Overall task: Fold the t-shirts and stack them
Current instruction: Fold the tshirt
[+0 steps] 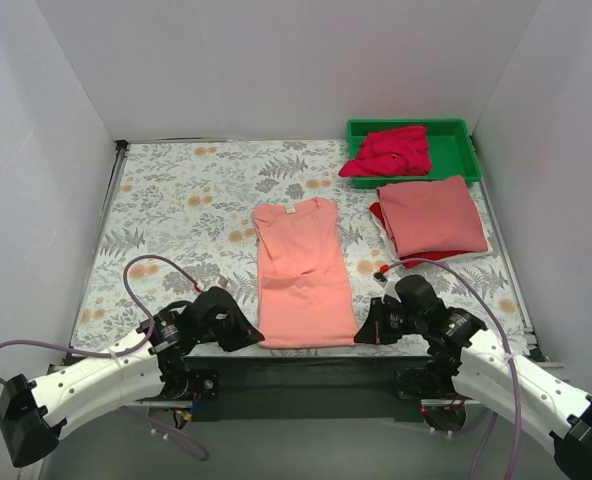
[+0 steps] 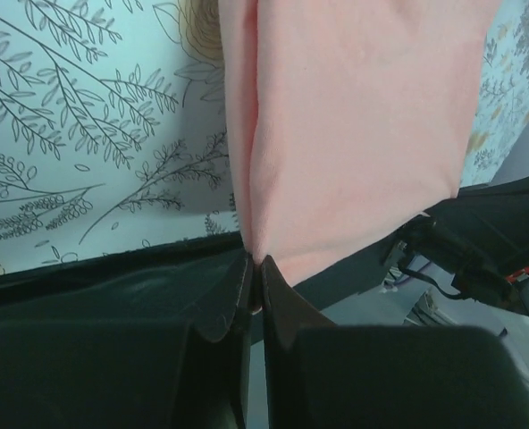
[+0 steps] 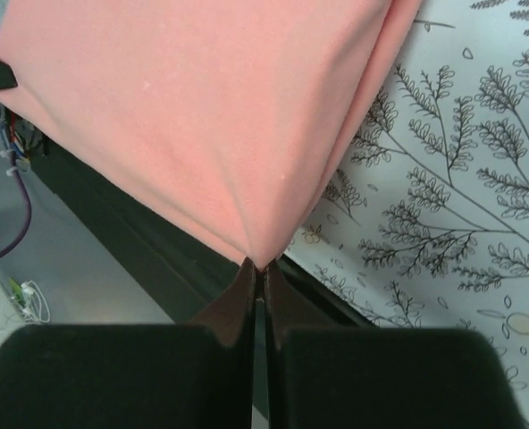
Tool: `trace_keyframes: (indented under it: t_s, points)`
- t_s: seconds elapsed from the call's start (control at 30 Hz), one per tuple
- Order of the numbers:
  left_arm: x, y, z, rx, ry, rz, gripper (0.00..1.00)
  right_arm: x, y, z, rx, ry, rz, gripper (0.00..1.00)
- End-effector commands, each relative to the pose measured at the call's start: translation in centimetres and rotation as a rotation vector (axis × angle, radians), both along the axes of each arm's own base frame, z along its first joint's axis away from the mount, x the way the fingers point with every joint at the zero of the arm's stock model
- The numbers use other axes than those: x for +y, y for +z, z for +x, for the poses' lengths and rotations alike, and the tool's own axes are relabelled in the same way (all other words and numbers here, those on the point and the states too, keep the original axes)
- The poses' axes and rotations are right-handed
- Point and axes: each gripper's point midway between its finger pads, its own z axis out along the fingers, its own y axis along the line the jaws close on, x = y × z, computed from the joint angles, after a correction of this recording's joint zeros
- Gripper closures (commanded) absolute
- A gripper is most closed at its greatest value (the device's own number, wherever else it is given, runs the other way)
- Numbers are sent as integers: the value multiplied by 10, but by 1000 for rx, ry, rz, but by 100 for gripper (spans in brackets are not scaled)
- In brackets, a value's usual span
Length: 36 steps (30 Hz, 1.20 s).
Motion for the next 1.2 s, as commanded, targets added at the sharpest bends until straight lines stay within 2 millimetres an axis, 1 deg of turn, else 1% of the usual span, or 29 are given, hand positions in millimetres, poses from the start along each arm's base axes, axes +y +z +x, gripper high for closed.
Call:
trace_keyframes:
  t_s: [0.0,0.03,0.07,0.1,0.13,0.17,0.23,0.27,0.3,0.33,0.37,0.43,0.47,0.5,0.53,0.57,0.6,0.63,0.67,0.7,0.77,0.8,0.83,0.87,0.9,0.93,1.0,1.1,1.17]
  points:
    - [-8,26,0,48,62,-61,100,-5,19,-10,40,-14,-4,99]
    - [-11,35,4,25,56,-69,100,-1,34,-4,6,-8,15,99]
    - [-13,42,7,-4,40,-68,100,0,38,-2,-18,13,10,99]
    - [-15,55,17,-44,58,-63,100,1,44,1,-34,18,7,99]
    - [-15,59,21,-60,64,-56,100,1,45,6,-44,16,-13,99]
    - [-14,62,25,-80,73,-41,100,5,61,15,-98,28,-2,99]
    - [-14,75,38,-128,109,-28,100,5,67,26,-134,24,-35,99]
    - [-15,81,42,-140,118,-31,100,8,84,37,-190,21,-30,99]
    - [-16,82,47,-154,120,-16,100,8,86,43,-199,9,-51,99]
    - [-17,95,56,-190,143,-14,100,7,92,53,-233,-19,-69,99]
    - [-17,101,60,-202,155,-5,100,9,105,61,-264,-30,-62,99]
    - [-16,103,70,-216,167,57,100,11,111,73,-293,-40,-88,99]
    - [-16,116,81,-252,201,72,100,10,114,79,-303,-51,-97,99]
    - [-15,119,85,-262,209,95,100,13,122,88,-323,-53,-102,99]
    - [-16,116,92,-257,221,135,100,12,125,95,-334,-68,-107,99]
    - [-14,132,103,-294,262,141,100,13,130,101,-345,-71,-105,99]
    - [-12,134,106,-297,277,161,100,15,136,109,-349,-74,-102,99]
    - [-10,134,113,-304,295,189,100,13,140,118,-361,-85,-101,99]
    - [-9,146,121,-333,322,185,100,15,146,125,-374,-84,-87,99]
    - [-8,151,129,-351,338,182,100,19,153,131,-373,-72,-66,99]
    - [-7,157,141,-382,328,192,100,19,161,145,-391,-72,-48,99]
    - [-13,165,149,-400,321,158,100,22,160,149,-377,-59,-41,99]
    - [-6,166,159,-407,334,170,100,21,169,157,-399,-59,-33,99]
    - [-11,163,165,-396,316,162,100,23,170,163,-398,-53,-33,99]
    - [-4,167,176,-398,344,164,100,26,173,165,-398,-41,-23,99]
    - [-2,165,181,-391,349,170,100,25,181,172,-418,-41,-17,99]
    - [-4,165,194,-402,337,167,100,28,180,177,-401,-18,-1,99]
    - [1,174,214,-422,356,183,100,31,184,189,-400,-2,12,99]
    - [5,174,224,-423,363,210,100,29,187,201,-403,-6,15,99]
